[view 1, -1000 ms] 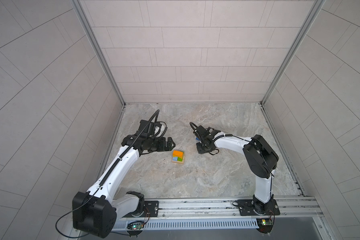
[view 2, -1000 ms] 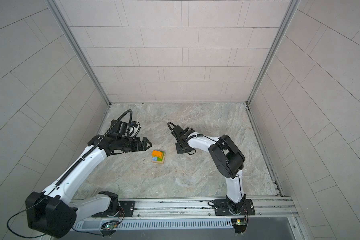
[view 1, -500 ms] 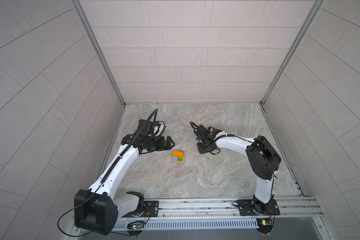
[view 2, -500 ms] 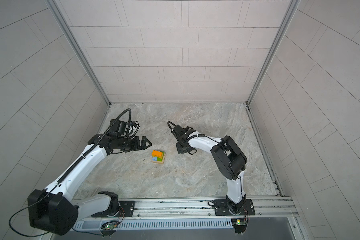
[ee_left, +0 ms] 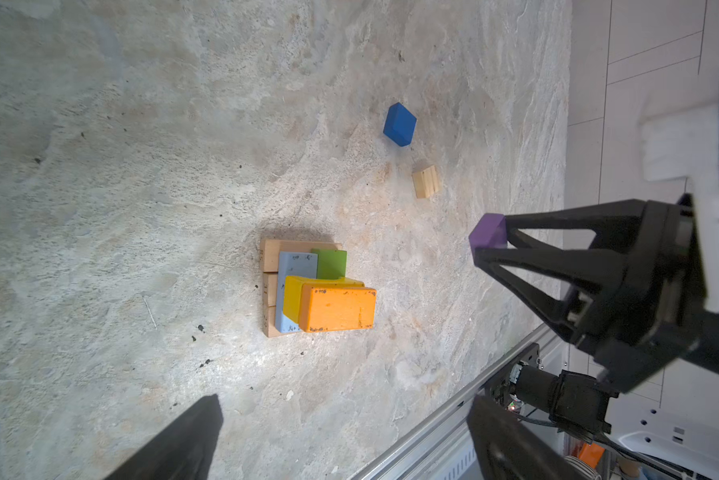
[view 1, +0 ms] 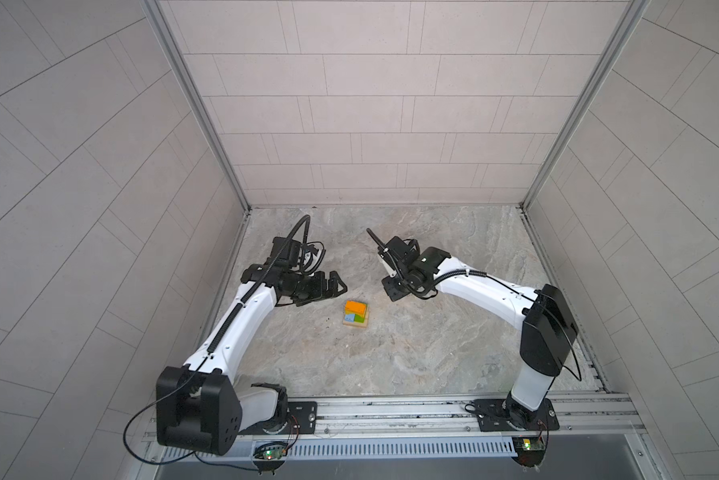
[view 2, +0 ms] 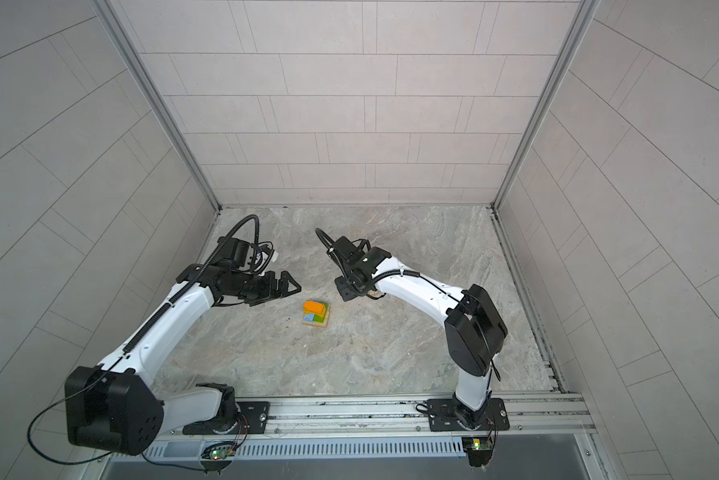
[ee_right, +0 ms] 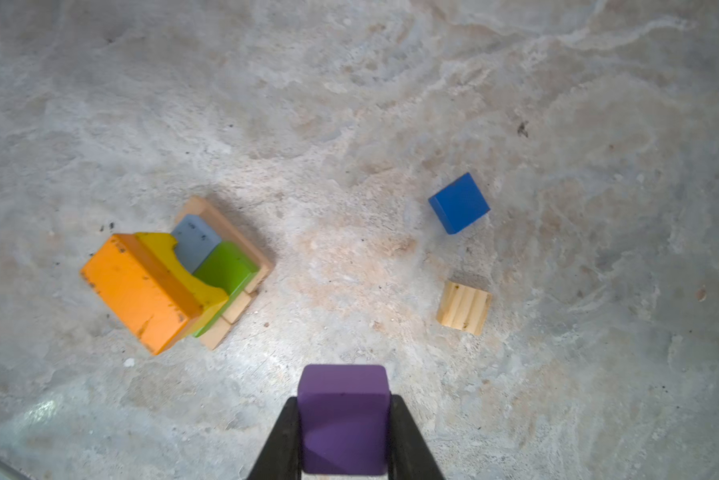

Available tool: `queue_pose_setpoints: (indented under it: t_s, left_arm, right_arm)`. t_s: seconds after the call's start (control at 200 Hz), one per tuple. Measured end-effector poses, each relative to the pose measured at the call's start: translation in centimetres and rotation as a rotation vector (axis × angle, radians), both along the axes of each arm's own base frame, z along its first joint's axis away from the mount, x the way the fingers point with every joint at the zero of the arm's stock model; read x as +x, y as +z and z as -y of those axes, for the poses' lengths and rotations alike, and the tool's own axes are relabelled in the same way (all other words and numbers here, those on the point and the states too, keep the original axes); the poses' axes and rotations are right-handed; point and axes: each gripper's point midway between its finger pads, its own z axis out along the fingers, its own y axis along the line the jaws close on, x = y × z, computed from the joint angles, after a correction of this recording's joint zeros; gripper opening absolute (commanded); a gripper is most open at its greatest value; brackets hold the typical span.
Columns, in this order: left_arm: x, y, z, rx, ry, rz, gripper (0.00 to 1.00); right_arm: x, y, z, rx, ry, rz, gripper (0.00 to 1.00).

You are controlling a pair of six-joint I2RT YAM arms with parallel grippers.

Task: Build the wood block tower
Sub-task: 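Grasp the purple block with the right gripper and lift it, then carry the purple block above the orange block with the right gripper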

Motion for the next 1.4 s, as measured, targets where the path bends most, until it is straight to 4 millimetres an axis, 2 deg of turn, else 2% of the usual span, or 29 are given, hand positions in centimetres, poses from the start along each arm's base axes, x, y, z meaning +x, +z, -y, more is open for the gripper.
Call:
queue_pose_setpoints:
  t_s: [0.29,0.445,0.731,1.001,1.136,1.396]
  left_arm:
    - [1.4,-0.5,-2.4,-0.051,0.095,-0.039,1.00]
    - [1.9,-1.1,-3.3,-0.080,0.140,-0.065,1.00]
    - [2.4,-1.4,-4.7,-0.124,0.206,-0.082,1.00]
    - [2.7,-2.0,-6.4,-0.136,0.278,-0.104,1.00]
    - [2.8,-2.0,-6.5,-0.138,0.279,-0.097,1.00]
    - [2.7,-2.1,-6.6,-0.144,0.286,-0.102,1.00]
  right_arm:
    - [-2.7,3.4,-3.7,0.005,0.197,0.047,0.25]
    - [-4.0,4.0,-5.8,-0.010,0.299,0.060,0.24]
    - [-5.2,2.1,-8.6,-0.060,0.433,0.032,0.23]
    - [-4.8,2.1,-10.6,-0.064,0.518,0.039,0.23]
    - [-4.6,1.4,-11.0,-0.086,0.545,0.028,0.23]
    - [-4.5,-1.1,-10.9,-0.157,0.578,-0.014,0.23]
